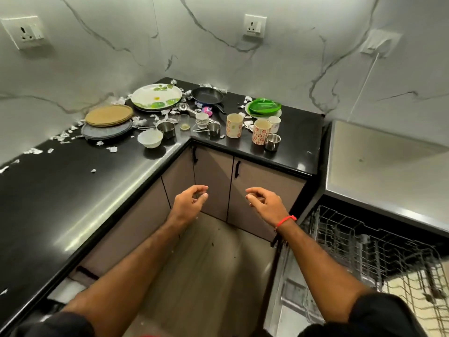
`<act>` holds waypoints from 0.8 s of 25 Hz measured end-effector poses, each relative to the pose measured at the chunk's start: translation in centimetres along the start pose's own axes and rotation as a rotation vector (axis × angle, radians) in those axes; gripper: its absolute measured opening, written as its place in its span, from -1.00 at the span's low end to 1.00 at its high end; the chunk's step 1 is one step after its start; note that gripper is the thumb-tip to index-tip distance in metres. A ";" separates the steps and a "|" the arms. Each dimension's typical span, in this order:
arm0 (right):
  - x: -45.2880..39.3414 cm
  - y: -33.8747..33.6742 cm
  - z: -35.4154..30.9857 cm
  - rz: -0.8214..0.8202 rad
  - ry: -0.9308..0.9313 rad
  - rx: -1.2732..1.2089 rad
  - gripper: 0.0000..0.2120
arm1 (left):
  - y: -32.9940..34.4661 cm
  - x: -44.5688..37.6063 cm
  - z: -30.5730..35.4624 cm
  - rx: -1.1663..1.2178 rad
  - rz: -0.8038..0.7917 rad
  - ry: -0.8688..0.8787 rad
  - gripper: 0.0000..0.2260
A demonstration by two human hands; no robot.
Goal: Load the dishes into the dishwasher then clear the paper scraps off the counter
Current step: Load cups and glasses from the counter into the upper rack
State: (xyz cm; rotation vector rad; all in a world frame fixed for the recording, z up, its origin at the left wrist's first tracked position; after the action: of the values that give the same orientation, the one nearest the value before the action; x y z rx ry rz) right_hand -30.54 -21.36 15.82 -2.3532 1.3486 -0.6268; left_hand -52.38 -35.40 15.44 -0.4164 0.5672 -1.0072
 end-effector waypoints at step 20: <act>-36.0 -8.1 5.5 0.173 0.203 0.167 0.01 | 16.0 -31.3 -0.3 0.045 -0.358 0.051 -0.63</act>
State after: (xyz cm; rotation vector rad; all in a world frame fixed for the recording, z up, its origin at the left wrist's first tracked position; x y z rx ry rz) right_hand -37.94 14.42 8.16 -2.0599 1.5024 -0.9071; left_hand -54.70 -0.38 13.90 -0.4628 0.5249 -1.3743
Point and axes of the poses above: each hand's wrist, its own x-axis away from the middle knuckle, its own y-axis out of the palm, z = x × y, the point moved 1 cm from there along -x, towards the middle knuckle, and after that the axes turned 12 degrees about y, right-handed, at the moved point
